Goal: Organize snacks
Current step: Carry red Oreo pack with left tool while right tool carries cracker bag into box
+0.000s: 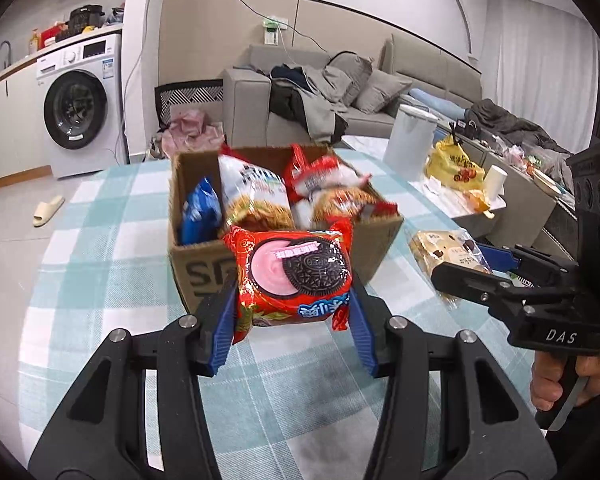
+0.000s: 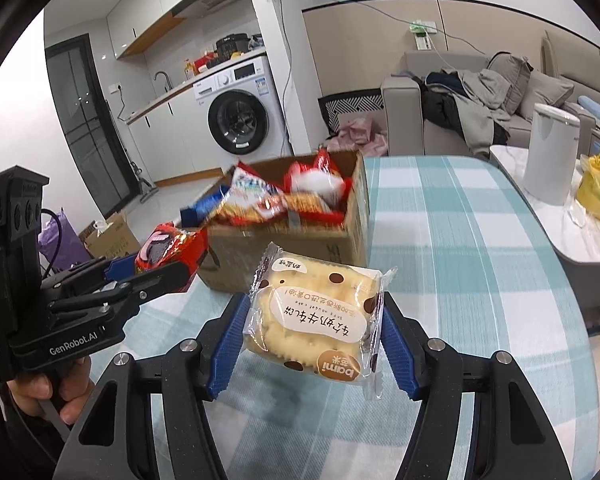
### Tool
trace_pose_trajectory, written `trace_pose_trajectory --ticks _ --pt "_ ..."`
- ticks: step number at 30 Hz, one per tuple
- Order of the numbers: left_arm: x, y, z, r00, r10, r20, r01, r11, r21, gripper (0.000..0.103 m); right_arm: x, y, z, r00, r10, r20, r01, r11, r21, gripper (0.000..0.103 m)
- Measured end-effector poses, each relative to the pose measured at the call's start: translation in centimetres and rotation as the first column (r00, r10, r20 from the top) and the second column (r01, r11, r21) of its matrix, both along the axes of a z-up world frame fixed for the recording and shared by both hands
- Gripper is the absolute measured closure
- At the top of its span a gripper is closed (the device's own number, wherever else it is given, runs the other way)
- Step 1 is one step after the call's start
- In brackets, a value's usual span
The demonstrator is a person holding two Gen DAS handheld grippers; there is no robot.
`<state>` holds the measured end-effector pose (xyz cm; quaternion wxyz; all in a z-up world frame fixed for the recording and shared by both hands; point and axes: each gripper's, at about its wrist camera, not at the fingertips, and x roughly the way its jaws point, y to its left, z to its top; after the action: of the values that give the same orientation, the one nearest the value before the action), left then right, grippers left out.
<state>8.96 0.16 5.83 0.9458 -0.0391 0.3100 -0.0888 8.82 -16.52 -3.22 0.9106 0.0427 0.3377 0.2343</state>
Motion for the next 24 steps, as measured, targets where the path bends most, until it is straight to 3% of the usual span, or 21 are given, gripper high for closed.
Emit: trace_pose_trajectory --ticks 13,24 --pt "1.6 1.5 3.4 0.997 0.052 0.055 -0.052 0.999 0.011 0.056 2.6 2.1 3.6 0.999 0.003 0.053 -0.004 1.0 0.023 0.039" --pt "4.9 2.4 3.2 0.994 0.094 0.057 -0.096 0.995 0.021 0.056 5.2 3.7 4.6 0.998 0.001 0.069 -0.003 0.999 0.038 0.039"
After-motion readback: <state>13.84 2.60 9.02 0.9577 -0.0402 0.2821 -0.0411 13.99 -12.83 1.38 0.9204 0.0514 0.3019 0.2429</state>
